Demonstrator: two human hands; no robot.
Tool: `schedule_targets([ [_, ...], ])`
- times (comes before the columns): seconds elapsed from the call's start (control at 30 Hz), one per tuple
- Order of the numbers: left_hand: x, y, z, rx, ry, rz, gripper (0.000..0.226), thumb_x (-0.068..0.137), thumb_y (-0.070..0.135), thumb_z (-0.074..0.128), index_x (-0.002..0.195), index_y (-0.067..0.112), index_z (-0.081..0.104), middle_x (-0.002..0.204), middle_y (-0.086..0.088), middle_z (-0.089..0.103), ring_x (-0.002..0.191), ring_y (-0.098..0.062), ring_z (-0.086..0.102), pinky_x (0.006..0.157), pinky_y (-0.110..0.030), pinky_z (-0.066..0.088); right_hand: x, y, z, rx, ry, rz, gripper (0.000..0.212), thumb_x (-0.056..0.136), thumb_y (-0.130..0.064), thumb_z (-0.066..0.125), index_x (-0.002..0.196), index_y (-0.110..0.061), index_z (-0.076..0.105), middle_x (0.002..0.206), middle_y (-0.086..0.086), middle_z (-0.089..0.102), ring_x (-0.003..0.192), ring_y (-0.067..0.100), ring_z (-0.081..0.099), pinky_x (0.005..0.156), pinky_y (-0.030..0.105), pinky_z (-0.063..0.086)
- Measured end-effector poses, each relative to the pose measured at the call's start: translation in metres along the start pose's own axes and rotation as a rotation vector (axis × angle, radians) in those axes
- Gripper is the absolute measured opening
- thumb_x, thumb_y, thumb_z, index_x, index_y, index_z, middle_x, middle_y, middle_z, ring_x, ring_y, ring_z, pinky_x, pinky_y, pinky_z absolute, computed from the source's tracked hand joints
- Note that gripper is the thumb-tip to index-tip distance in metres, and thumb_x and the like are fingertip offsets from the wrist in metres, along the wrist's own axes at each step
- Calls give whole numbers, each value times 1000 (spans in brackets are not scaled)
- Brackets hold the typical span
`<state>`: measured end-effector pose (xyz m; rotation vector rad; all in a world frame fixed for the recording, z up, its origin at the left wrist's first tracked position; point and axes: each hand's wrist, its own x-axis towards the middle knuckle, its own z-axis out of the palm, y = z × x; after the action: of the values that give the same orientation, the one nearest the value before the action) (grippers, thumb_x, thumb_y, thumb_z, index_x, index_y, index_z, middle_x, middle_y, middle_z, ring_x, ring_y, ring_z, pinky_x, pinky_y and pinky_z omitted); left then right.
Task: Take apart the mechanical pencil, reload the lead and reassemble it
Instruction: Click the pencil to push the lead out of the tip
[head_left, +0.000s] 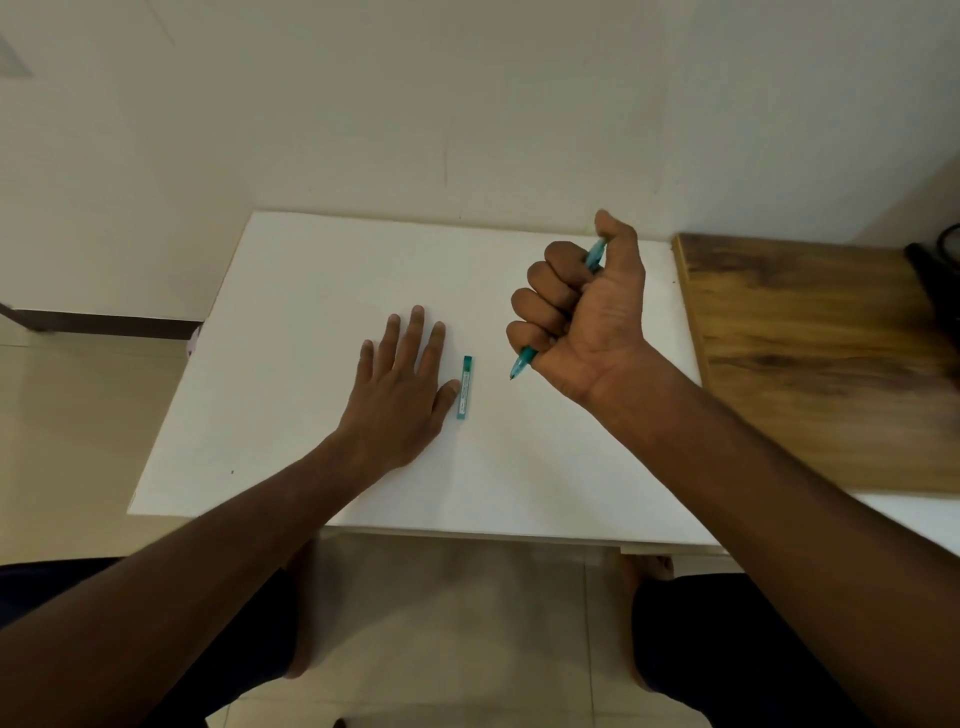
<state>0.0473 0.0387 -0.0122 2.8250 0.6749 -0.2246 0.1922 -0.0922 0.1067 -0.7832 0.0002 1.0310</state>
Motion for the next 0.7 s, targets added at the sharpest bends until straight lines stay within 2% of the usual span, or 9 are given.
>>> schedule_targets([
  [0.1, -1, 0, 12, -25, 68, 0, 76, 113, 53, 23, 173, 17, -6, 182, -10, -18, 168, -37, -15, 135, -60, 4, -1, 1, 4, -67, -6, -8, 61, 102, -52, 31, 48, -24, 26, 44, -7, 21, 39, 9, 16, 43, 20, 17],
  [0.2, -1, 0, 20, -34, 119, -13, 75, 112, 54, 20, 174, 19, -5, 182, -9, -17, 168, -36, -15, 135, -60, 2, -6, 3, 8, -132, -14, -30, 64, 104, -62, 32, 55, -22, 19, 50, -4, 15, 44, 12, 12, 47, 25, 12],
  [0.33, -1, -1, 25, -34, 161, -11, 74, 112, 55, 17, 174, 19, 0, 183, -9, -12, 169, -35, -10, 135, -59, 3, -12, 3, 16, -226, -79, -103, 57, 105, -44, 25, 53, -23, 20, 48, -3, 15, 44, 13, 10, 46, 19, 15],
  [0.5, 0, -1, 27, -27, 168, -14, 76, 110, 57, 16, 174, 19, 2, 183, -10, -10, 169, -35, -8, 135, -60, 5, -19, 7, 22, -287, -87, -152, 67, 107, -59, 30, 50, -24, 23, 46, -5, 18, 43, 12, 12, 46, 22, 13],
  [0.6, 0, -1, 27, -20, 168, -19, 76, 110, 58, 15, 174, 19, 3, 183, -10, -9, 169, -36, -7, 135, -60, 5, -20, 10, 21, -326, -87, -151, 66, 109, -43, 25, 46, -24, 30, 44, -7, 22, 40, 9, 15, 46, 21, 14],
  [0.7, 0, -1, 25, -24, 164, -25, 77, 109, 59, 14, 174, 19, 3, 183, -10, -10, 169, -36, -8, 135, -60, 5, -21, 11, 18, -306, -65, -123, 68, 110, -48, 27, 47, -24, 29, 44, -7, 22, 42, 10, 14, 46, 20, 15],
])
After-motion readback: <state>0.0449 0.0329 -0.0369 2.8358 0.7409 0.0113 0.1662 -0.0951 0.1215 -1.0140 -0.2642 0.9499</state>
